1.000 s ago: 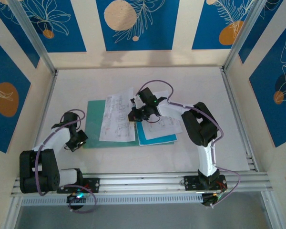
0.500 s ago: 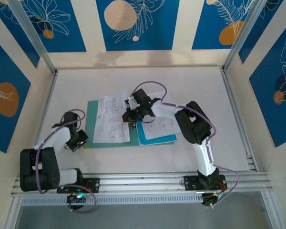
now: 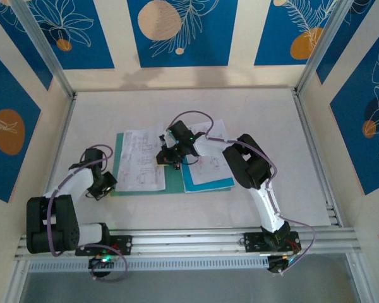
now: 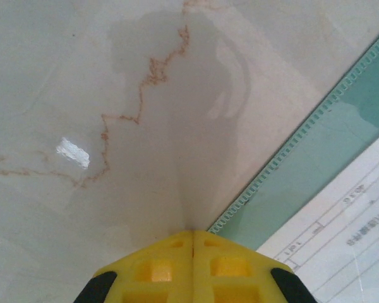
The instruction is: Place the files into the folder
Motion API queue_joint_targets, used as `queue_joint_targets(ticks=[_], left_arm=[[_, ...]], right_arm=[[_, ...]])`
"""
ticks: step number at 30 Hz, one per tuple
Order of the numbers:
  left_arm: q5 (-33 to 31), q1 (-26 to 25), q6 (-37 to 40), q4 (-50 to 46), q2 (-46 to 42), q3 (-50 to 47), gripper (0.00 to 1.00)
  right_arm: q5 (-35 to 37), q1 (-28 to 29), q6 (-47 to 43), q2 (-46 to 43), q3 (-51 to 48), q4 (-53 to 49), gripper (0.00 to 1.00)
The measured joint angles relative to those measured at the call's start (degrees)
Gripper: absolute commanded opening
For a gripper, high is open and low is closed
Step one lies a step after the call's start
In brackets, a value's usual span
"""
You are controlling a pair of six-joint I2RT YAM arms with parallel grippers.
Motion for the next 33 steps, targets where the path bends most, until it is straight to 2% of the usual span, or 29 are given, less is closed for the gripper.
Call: queue_joint_targets(ticks=[33], left_arm=[[0.66, 0.02, -0.46, 0.57, 0.0, -0.11, 0.0]], right_arm=[[0.02, 1.75, 2.49, 1.68, 1.62, 1.27, 0.0]])
